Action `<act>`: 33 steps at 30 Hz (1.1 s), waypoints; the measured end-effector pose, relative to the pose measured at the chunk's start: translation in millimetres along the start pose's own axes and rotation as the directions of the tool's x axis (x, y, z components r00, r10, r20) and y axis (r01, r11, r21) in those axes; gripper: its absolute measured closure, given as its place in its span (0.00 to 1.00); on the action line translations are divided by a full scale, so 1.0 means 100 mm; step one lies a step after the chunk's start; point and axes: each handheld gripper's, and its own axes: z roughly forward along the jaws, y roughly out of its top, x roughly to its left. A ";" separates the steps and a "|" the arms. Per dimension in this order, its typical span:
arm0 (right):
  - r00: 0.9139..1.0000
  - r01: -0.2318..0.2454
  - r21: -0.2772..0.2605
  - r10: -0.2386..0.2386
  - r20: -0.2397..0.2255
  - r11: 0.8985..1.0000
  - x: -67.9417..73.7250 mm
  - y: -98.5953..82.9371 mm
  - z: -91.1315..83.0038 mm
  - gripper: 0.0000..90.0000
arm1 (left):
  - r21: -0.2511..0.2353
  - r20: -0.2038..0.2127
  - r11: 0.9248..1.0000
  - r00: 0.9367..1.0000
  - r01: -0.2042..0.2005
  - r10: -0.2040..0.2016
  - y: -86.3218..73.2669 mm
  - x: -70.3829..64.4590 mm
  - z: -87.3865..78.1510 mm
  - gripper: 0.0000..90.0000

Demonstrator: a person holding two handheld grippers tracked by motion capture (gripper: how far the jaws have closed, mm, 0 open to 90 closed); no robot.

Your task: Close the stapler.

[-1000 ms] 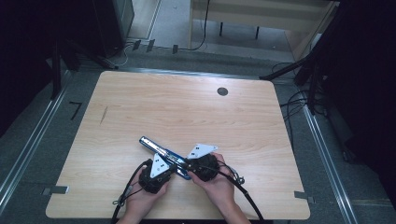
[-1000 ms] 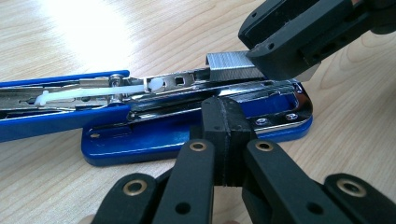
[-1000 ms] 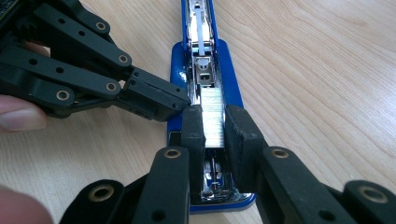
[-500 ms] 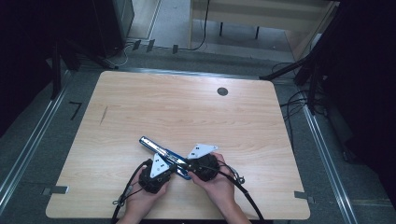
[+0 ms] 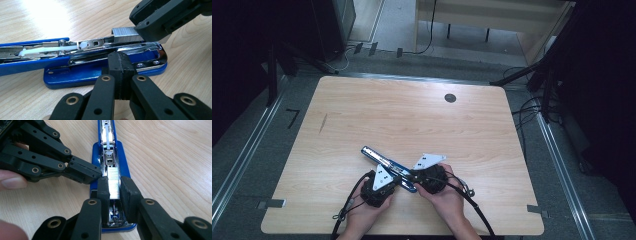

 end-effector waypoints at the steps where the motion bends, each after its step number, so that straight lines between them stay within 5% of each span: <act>1: 1.000 0.004 -0.002 -0.004 -0.001 1.000 0.00 0.00 0.00 0.88 | 0.000 0.000 1.000 1.000 -0.001 0.001 0.00 0.00 0.00 1.00; 33: 1.000 -0.004 -0.003 0.004 -0.014 1.000 -0.03 0.01 -0.02 0.87 | 0.000 0.000 1.000 1.000 -0.001 0.001 0.00 0.00 0.00 1.00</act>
